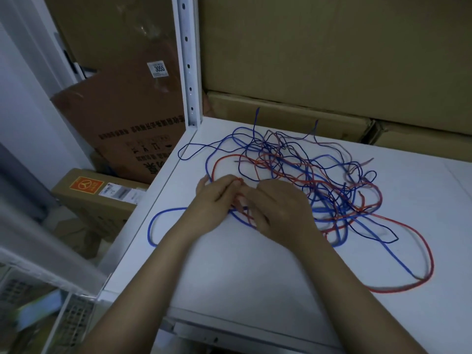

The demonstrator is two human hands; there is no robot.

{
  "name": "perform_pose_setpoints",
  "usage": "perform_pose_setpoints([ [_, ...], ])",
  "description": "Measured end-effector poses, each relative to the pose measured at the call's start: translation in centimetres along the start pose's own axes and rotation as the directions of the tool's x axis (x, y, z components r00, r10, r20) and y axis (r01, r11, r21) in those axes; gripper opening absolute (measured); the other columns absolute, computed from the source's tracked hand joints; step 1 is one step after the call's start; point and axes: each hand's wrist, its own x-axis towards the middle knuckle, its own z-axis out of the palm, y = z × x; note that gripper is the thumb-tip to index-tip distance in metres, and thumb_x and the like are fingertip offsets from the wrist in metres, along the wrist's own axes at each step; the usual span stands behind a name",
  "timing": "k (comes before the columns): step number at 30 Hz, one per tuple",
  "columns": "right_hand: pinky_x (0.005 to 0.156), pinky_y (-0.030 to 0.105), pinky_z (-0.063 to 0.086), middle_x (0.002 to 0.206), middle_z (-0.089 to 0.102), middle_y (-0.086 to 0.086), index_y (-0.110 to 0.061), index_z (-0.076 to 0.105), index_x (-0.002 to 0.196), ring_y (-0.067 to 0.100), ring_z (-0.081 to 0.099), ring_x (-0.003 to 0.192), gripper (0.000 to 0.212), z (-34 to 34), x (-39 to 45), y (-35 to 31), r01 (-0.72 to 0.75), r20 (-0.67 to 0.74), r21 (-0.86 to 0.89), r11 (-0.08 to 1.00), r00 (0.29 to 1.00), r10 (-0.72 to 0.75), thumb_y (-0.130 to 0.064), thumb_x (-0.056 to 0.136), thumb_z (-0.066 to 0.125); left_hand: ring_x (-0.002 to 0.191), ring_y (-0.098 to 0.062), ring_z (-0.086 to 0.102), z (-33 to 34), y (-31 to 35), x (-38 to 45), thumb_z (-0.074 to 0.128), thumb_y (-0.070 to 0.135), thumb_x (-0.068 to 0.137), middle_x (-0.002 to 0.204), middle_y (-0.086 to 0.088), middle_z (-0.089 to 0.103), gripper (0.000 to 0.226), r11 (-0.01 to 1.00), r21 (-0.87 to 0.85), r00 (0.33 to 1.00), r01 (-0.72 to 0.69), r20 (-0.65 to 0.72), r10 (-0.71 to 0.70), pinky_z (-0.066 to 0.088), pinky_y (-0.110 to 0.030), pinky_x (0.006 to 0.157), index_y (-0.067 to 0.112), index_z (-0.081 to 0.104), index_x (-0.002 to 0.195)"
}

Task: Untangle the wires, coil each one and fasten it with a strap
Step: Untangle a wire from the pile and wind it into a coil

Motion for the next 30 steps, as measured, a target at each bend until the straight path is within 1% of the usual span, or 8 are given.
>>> perform_pose_setpoints([
  [3, 0.051, 0.03, 0.045, 0.063, 0.061, 0.01, -0.004, 0.075, 0.085, 0.026, 0.057, 0.054, 0.007, 0.0, 0.8, 1.2, -0.087, -0.108, 0.019, 0.996, 0.99, 0.089, -0.005, 0.08, 0.07, 0.067, -0.007, 0.056, -0.4, 0.4, -0.5, 0.037, 0.008, 0.103, 0.068, 0.004, 0.064, 0.034, 0.995, -0.094, 0.996, -0.045, -0.086, 0.037, 0.044, -0.033, 0.091, 0.018, 0.061, 0.08],
  [5, 0.062, 0.029, 0.046, 0.069, 0.066, 0.009, -0.005, 0.075, 0.084, 0.025, 0.06, 0.062, 0.013, 0.0, 1.7, 1.8, -0.226, -0.181, 0.12, 0.967, 0.953, 0.245, -0.018, 0.082, 0.075, 0.063, -0.002, 0.053, -0.9, 0.8, -0.9, 0.037, 0.011, 0.104, 0.064, 0.011, 0.062, 0.038, 0.974, -0.224, 0.993, -0.032, -0.115, 0.006, 0.043, -0.012, 0.07, 0.023, 0.06, 0.077],
  [7, 0.067, 0.024, 0.042, 0.07, 0.065, 0.006, -0.006, 0.074, 0.081, 0.019, 0.056, 0.065, 0.019, 0.5, 2.8, 1.9, -0.325, -0.2, 0.221, 0.92, 0.908, 0.369, -0.025, 0.08, 0.076, 0.058, -0.001, 0.048, -1.2, 1.2, -1.1, 0.032, 0.014, 0.105, 0.058, 0.012, 0.055, 0.04, 0.942, -0.334, 0.999, 0.002, -0.031, -0.013, 0.04, -0.012, 0.065, 0.02, 0.057, 0.074],
  [12, 0.075, 0.027, 0.042, 0.079, 0.065, 0.003, -0.011, 0.074, 0.088, 0.017, 0.055, 0.078, 0.016, 2.5, 3.7, 1.6, -0.544, 0.111, 0.388, 0.744, 0.829, 0.548, -0.025, 0.086, 0.069, 0.053, 0.0, 0.042, -1.6, 0.9, -0.9, 0.028, 0.017, 0.105, 0.053, 0.011, 0.05, 0.055, 0.861, -0.505, 0.996, 0.067, -0.02, -0.09, 0.035, -0.012, 0.059, 0.026, 0.06, 0.061],
  [14, 0.075, 0.028, 0.041, 0.083, 0.062, 0.0, -0.011, 0.074, 0.096, 0.015, 0.053, 0.081, 0.017, 3.3, 3.1, 1.3, -0.594, 0.245, 0.386, 0.706, 0.804, 0.542, -0.025, 0.091, 0.064, 0.056, -0.002, 0.045, -1.8, 0.5, -0.7, 0.029, 0.017, 0.105, 0.055, 0.01, 0.051, 0.059, 0.81, -0.585, 0.99, 0.043, -0.085, -0.114, 0.038, -0.014, 0.062, 0.025, 0.066, 0.06],
  [17, 0.067, 0.027, 0.036, 0.082, 0.055, 0.001, -0.009, 0.072, 0.097, 0.016, 0.049, 0.078, 0.02, 4.2, 1.9, 0.0, -0.539, 0.345, 0.289, 0.791, 0.829, 0.439, -0.021, 0.095, 0.057, 0.06, -0.007, 0.046, -1.9, -0.2, -0.5, 0.029, 0.017, 0.104, 0.057, 0.008, 0.052, 0.046, 0.8, -0.6, 0.979, 0.01, -0.157, -0.13, 0.042, -0.017, 0.067, 0.007, 0.067, 0.081],
  [23, 0.056, 0.031, 0.036, 0.074, 0.056, 0.011, -0.003, 0.07, 0.09, 0.026, 0.053, 0.067, 0.016, 4.2, 1.2, -1.9, -0.374, 0.383, 0.143, 0.916, 0.875, 0.298, -0.013, 0.092, 0.057, 0.066, -0.007, 0.062, -1.6, -0.6, 0.2, 0.029, 0.015, 0.105, 0.077, 0.003, 0.073, 0.036, 0.714, -0.699, 0.94, 0.028, -0.225, -0.258, 0.051, -0.017, 0.07, 0.008, 0.064, 0.098],
  [30, 0.044, 0.022, 0.032, 0.059, 0.055, 0.004, -0.009, 0.068, 0.074, 0.02, 0.05, 0.047, 0.012, 3.8, 0.4, -2.0, -0.401, 0.327, 0.101, 0.91, 0.878, 0.35, -0.013, 0.085, 0.066, 0.081, -0.006, 0.07, -1.5, -0.4, 1.1, 0.031, 0.015, 0.105, 0.092, 0.006, 0.074, 0.03, 0.79, -0.612, 0.914, 0.016, -0.311, -0.259, 0.049, -0.01, 0.071, 0.005, 0.059, 0.108],
])
